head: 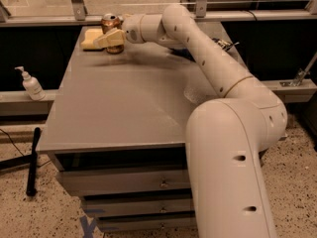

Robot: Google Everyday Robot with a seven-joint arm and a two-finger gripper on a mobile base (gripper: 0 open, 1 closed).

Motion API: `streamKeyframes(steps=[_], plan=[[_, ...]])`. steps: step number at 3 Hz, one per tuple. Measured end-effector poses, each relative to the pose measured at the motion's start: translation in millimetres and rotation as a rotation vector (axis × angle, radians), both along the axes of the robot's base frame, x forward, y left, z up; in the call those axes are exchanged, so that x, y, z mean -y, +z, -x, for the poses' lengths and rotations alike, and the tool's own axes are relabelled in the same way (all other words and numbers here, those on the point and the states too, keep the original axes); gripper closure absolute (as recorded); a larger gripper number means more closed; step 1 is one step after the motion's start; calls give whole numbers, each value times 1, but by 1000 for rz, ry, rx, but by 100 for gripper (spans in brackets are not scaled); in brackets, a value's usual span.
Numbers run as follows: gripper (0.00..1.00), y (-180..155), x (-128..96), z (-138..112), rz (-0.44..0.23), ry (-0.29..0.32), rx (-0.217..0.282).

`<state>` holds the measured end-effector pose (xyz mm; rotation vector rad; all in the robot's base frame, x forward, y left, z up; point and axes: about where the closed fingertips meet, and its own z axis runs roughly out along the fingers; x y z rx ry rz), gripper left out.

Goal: Move orange can near sponge

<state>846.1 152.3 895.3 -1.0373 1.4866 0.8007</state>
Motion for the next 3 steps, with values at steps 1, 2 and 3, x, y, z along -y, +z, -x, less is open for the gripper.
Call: streamKeyframes(steps=[1,2,3], plan=[[0,-1,1,4,-14,7,-4],[0,7,17,16,-45,4,24],[0,31,63,55,-96,-25,110]])
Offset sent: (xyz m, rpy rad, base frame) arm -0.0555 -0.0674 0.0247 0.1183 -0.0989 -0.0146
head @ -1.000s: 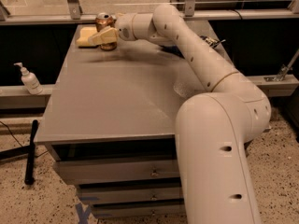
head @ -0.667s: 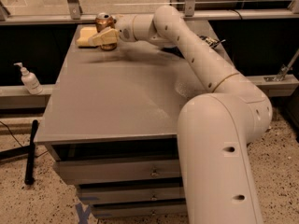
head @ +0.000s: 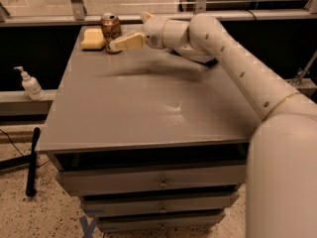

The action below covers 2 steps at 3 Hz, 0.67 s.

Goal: Move orange can near sponge

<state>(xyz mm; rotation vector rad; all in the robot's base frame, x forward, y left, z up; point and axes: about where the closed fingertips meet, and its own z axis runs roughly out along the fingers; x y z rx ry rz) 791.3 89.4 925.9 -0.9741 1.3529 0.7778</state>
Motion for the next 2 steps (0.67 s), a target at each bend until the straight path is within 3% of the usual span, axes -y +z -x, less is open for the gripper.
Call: streamKeyframes(steps=[1,2], plan=[[0,16,42,45,-16,-8,84],[0,38,101,88,16,-62,175]])
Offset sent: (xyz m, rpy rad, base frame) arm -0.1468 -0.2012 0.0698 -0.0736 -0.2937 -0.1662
